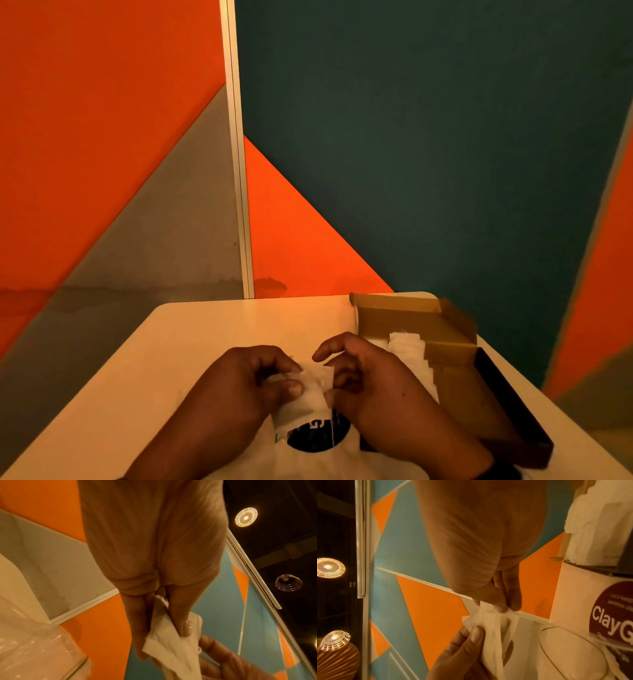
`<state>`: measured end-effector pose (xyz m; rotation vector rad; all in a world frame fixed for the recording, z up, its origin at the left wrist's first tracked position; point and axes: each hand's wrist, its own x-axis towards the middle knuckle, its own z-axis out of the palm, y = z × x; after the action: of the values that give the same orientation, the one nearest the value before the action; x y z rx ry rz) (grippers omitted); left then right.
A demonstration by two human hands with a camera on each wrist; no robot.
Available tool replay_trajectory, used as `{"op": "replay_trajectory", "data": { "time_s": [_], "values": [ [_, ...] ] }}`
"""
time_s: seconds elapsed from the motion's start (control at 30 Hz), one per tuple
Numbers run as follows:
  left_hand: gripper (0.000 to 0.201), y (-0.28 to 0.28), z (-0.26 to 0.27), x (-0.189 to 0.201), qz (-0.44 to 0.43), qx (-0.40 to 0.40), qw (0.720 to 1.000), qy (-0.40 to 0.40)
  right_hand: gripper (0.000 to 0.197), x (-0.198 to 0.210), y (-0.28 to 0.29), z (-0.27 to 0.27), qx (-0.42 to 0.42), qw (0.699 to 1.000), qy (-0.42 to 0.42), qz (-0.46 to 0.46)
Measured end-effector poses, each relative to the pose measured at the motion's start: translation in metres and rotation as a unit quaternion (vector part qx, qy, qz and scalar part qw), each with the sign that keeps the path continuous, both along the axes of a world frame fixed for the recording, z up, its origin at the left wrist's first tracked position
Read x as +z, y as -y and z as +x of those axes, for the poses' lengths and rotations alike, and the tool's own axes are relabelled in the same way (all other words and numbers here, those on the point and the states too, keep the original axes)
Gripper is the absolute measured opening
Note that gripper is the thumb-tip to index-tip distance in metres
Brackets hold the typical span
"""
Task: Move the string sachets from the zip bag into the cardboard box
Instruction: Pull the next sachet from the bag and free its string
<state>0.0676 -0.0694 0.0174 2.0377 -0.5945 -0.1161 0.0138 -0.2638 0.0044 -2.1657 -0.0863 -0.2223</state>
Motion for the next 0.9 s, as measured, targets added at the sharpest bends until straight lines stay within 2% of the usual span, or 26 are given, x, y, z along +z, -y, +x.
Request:
{"op": "replay_trajectory", "data": {
  "time_s": [0.17, 0.33, 0.47, 0.6, 0.7, 0.8, 0.9],
  "values": [
    [0.019, -0.009, 0.005, 0.001, -0.02, 0.02, 0.999, -0.016, 0.034, 0.001, 0.013, 0.002, -0.029, 0.999, -0.009, -0.036],
    [0.021, -0.024, 0.007, 0.004, -0.095, 0.034, 0.994, -0.042, 0.025, 0.001, 0.031, 0.007, -0.071, 0.997, -0.006, -0.001],
    [0.022, -0.033, 0.015, 0.003, -0.159, 0.076, 0.984, -0.039, 0.016, -0.005, 0.049, 0.012, -0.128, 0.991, -0.001, -0.037],
    [0.016, -0.029, 0.015, 0.004, -0.208, 0.089, 0.973, -0.044, 0.018, -0.008, 0.052, 0.015, -0.178, 0.982, 0.003, -0.062],
    [0.015, -0.019, 0.009, 0.004, -0.186, 0.061, 0.98, -0.03, 0.017, -0.006, 0.035, 0.013, -0.117, 0.992, 0.037, 0.023],
    [0.017, -0.009, 0.003, 0.003, -0.124, 0.031, 0.992, -0.006, 0.016, -0.005, 0.009, 0.008, 0.0, 0.994, -0.008, 0.108],
    [0.023, -0.006, 0.003, 0.0, -0.09, 0.02, 0.996, 0.0, 0.018, -0.008, -0.001, 0.006, 0.018, 0.996, -0.023, 0.086]
  ]
}}
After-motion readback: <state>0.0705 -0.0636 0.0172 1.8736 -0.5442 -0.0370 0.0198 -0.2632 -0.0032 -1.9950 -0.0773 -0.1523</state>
